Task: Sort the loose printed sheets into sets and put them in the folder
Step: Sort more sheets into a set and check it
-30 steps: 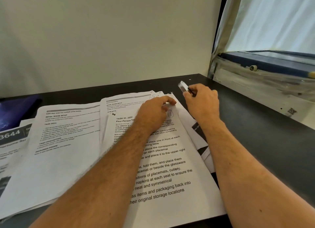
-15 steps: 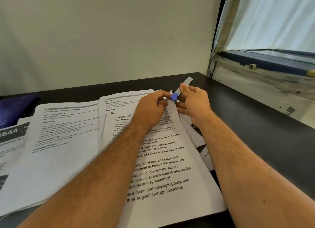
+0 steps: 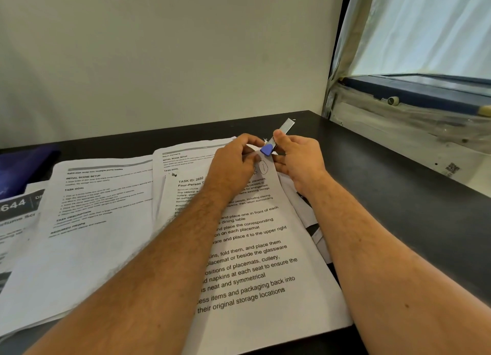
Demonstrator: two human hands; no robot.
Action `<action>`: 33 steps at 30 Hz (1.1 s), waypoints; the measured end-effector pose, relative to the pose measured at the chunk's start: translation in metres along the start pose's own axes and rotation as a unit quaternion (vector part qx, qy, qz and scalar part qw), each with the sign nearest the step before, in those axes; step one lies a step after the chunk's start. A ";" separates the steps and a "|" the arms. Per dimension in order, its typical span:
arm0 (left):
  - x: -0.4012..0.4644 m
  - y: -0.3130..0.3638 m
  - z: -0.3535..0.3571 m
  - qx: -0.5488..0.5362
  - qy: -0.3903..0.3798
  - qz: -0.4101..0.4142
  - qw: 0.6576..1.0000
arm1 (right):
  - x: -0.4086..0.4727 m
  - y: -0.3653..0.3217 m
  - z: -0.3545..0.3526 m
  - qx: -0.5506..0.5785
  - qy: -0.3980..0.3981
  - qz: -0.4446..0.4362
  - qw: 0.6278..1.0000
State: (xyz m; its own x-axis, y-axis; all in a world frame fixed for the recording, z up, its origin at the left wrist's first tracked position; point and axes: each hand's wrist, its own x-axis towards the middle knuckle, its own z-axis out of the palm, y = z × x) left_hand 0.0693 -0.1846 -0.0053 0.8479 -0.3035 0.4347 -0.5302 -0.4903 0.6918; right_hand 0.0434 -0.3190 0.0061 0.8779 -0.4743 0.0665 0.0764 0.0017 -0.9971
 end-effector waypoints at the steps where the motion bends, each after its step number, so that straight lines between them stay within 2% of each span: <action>1: 0.000 0.000 0.000 -0.002 0.000 -0.001 1.000 | 0.000 0.000 0.000 -0.001 0.002 0.000 1.000; 10: -0.001 0.003 -0.004 -0.048 0.001 -0.019 0.999 | -0.001 -0.002 -0.001 0.011 -0.011 -0.019 1.000; 14: 0.003 0.001 -0.008 -0.056 -0.026 -0.034 0.998 | -0.004 0.000 0.000 -0.009 -0.020 -0.034 0.999; 22: 0.008 -0.002 -0.007 -0.067 -0.034 -0.056 0.996 | -0.004 0.000 0.001 -0.049 -0.011 -0.047 0.998; 25: 0.008 0.002 -0.008 -0.083 -0.027 -0.053 0.995 | -0.004 -0.002 -0.002 -0.047 0.008 -0.056 0.997; 28: 0.006 0.003 -0.008 -0.119 -0.034 -0.042 0.991 | -0.004 -0.005 -0.001 -0.007 0.031 -0.052 0.998; 31: 0.002 -0.003 -0.007 -0.108 -0.033 -0.040 0.993 | -0.001 -0.010 -0.004 0.055 0.068 -0.032 0.996; 33: 0.001 -0.005 -0.006 -0.104 -0.030 -0.045 0.993 | 0.000 -0.012 -0.014 0.005 0.108 -0.045 0.993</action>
State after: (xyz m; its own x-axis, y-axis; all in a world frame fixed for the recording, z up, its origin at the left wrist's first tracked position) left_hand 0.0730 -0.1775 -0.0052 0.8875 -0.3175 0.3340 -0.4355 -0.3409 0.8331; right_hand 0.0363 -0.3314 0.0178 0.7451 -0.6509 0.1454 0.1562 -0.0416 -0.9868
